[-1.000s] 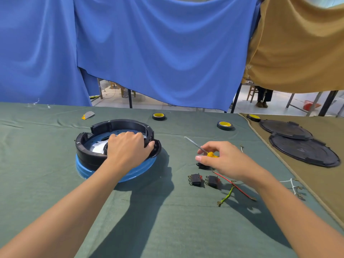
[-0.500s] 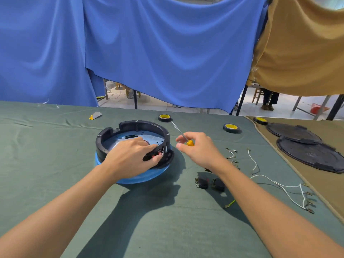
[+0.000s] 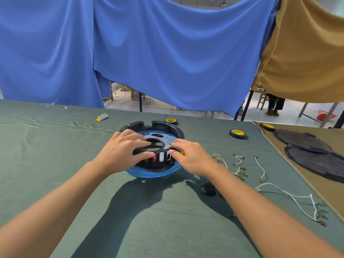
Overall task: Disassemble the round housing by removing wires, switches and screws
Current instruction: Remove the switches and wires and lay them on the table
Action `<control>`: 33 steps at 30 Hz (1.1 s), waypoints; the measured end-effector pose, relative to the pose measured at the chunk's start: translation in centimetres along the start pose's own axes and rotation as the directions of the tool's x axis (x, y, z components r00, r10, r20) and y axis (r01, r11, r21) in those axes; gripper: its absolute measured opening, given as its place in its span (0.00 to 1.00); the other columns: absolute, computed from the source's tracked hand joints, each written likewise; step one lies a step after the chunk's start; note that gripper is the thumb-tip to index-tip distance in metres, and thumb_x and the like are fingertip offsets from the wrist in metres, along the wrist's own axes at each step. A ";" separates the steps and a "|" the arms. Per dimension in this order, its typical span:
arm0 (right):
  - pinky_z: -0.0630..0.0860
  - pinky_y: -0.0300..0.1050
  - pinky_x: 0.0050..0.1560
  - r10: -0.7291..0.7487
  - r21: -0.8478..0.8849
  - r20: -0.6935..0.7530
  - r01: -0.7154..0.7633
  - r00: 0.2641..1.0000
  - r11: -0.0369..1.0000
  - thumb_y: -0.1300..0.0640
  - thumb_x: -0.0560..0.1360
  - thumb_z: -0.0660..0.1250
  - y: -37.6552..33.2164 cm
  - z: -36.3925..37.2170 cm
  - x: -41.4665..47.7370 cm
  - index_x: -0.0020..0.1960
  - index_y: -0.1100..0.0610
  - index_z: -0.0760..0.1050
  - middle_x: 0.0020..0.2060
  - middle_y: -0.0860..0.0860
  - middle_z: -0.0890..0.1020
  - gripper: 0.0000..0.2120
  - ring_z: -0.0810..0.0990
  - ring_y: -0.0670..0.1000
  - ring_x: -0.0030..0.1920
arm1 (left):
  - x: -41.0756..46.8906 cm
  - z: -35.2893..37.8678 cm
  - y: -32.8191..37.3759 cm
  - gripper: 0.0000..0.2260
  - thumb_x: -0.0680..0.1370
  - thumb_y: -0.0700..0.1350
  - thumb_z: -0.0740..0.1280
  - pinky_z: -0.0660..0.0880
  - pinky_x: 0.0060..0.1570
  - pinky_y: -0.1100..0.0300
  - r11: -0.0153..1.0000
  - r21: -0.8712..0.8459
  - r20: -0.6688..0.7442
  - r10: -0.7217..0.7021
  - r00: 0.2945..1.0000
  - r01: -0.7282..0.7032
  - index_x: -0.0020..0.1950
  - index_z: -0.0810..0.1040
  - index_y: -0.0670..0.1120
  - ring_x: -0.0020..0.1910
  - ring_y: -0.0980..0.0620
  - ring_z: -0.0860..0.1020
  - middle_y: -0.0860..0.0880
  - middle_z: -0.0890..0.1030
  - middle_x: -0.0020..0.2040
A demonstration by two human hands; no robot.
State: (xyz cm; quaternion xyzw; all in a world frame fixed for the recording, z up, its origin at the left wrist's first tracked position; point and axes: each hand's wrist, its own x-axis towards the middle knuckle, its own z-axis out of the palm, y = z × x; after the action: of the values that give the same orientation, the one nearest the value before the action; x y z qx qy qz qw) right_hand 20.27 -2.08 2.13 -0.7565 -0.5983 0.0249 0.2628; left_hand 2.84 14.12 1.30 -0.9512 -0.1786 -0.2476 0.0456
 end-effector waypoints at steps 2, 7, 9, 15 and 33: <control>0.71 0.54 0.64 0.043 0.003 -0.013 -0.043 0.999 0.999 0.47 0.80 0.60 -0.2 0.4 -0.1 0.70 0.48 0.70 0.64 0.46 0.77 0.19 0.73 0.52 0.63 | -0.2 0.6 -0.4 0.35 0.71 0.75 0.54 0.65 0.62 0.52 0.978 -0.021 -0.012 -0.209 0.978 0.209 0.64 0.81 0.54 0.66 0.49 0.69 0.53 0.76 0.65; 0.71 0.45 0.54 0.098 0.079 0.035 -0.100 0.995 0.992 0.46 0.76 0.64 -0.5 0.7 0.0 0.75 0.45 0.60 0.63 0.49 0.77 0.29 0.74 0.51 0.56 | -0.6 2.0 0.2 0.29 0.71 0.61 0.73 0.69 0.54 0.57 0.694 -0.469 0.039 -0.601 0.798 0.546 0.66 0.76 0.45 0.55 0.46 0.75 0.47 0.76 0.57; 0.69 0.45 0.60 0.095 0.132 0.084 -0.106 0.992 0.986 0.47 0.76 0.66 -0.5 0.2 0.2 0.76 0.47 0.59 0.68 0.48 0.73 0.31 0.72 0.50 0.63 | -0.6 2.4 0.9 0.18 0.73 0.59 0.72 0.67 0.48 0.60 0.584 -0.604 0.042 -0.656 0.753 0.543 0.57 0.78 0.50 0.47 0.50 0.77 0.54 0.78 0.49; 0.73 0.30 0.45 0.001 0.406 0.245 -0.104 0.969 0.908 0.49 0.75 0.69 -0.7 -1.0 0.3 0.74 0.48 0.63 0.68 0.44 0.73 0.30 0.75 0.34 0.57 | 1.0 3.0 2.1 0.07 0.75 0.56 0.70 0.68 0.44 0.59 0.353 -0.750 0.139 -0.742 0.656 0.559 0.47 0.77 0.55 0.48 0.51 0.77 0.62 0.76 0.41; 0.70 0.42 0.42 0.178 0.205 -0.035 -0.167 0.983 0.964 0.53 0.81 0.57 1.0 -3.8 2.1 0.53 0.52 0.74 0.42 0.47 0.79 0.08 0.75 0.47 0.44 | 5.5 3.3 -0.1 0.11 0.76 0.32 0.67 0.74 0.30 0.67 -0.033 -0.868 0.395 -0.650 0.649 0.495 0.58 0.77 0.40 0.34 0.57 0.80 0.48 0.81 0.43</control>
State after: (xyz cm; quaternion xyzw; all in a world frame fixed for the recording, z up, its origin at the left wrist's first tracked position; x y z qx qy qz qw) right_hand 23.08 -1.68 5.52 -0.7757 -0.5173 0.0881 0.3507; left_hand 8.73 16.55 1.12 -0.5949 -0.3685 -0.3578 -0.6183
